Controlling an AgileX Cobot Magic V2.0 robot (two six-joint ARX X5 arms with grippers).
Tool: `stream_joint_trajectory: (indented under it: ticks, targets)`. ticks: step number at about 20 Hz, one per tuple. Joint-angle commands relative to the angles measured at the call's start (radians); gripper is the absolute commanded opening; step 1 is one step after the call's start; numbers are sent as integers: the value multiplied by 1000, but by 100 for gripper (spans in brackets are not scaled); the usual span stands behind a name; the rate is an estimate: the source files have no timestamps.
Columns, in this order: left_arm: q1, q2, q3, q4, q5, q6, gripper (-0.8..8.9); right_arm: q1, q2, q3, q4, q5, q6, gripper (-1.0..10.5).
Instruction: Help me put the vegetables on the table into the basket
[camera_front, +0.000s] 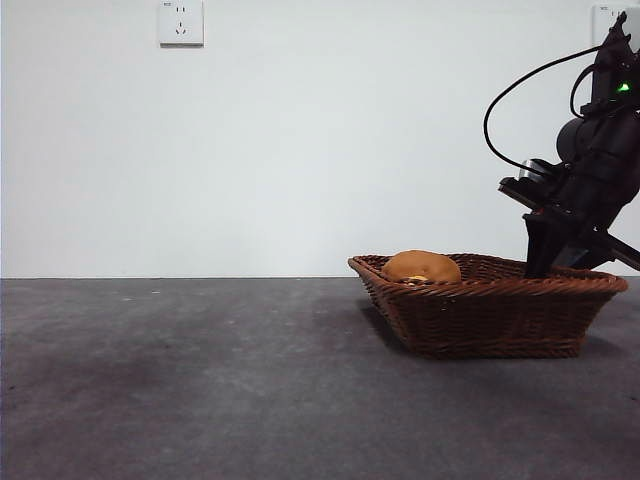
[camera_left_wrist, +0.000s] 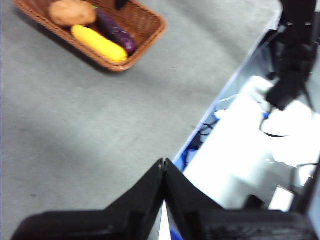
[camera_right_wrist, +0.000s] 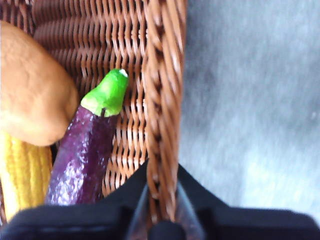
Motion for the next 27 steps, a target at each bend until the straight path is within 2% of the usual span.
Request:
stream_joint_trajectory:
  ticks: [1, 2, 3, 5, 7, 9, 11, 13, 15, 18, 21, 24, 27]
  targets:
    - [1, -2, -4, 7, -25, 12, -5, 2, 4, 70, -9, 63, 53, 463]
    - [1, -2, -4, 6, -24, 13, -5, 2, 4, 108, -55, 98, 52, 586]
    - [1, -2, -4, 2, -24, 16, -5, 2, 4, 153, -113, 128, 50, 626]
    - [1, -2, -4, -19, -28, 36, -5, 3, -10, 254, -240, 190, 47, 627]
    - [1, -2, -4, -38, -79, 56, -5, 6, -71, 321, -333, 266, 63, 621]
    - [1, -2, -4, -80, -171, 84, -5, 18, -190, 329, -381, 364, 87, 461]
    - [1, -2, -4, -110, -233, 108, -5, 33, -314, 329, -433, 458, 109, 192]
    - [1, -3, -4, -112, -266, 124, -5, 60, -432, 323, -447, 510, 130, -14]
    - [1, -3, -4, -105, -288, 137, -5, 104, -547, 322, -447, 512, 167, -17]
    - [1, -2, -4, -93, -288, 142, -5, 223, -706, 301, -448, 540, 185, -17]
    - [1, -2, -4, -93, -336, 92, -4, 390, -850, 190, -448, 634, 193, -17]
    - [1, -2, -4, -117, -334, 81, -4, 535, -1032, -66, -448, 789, 285, -16]
    - [1, 8, -4, -111, -328, 68, -4, 588, -1197, -282, -448, 804, 294, -16]
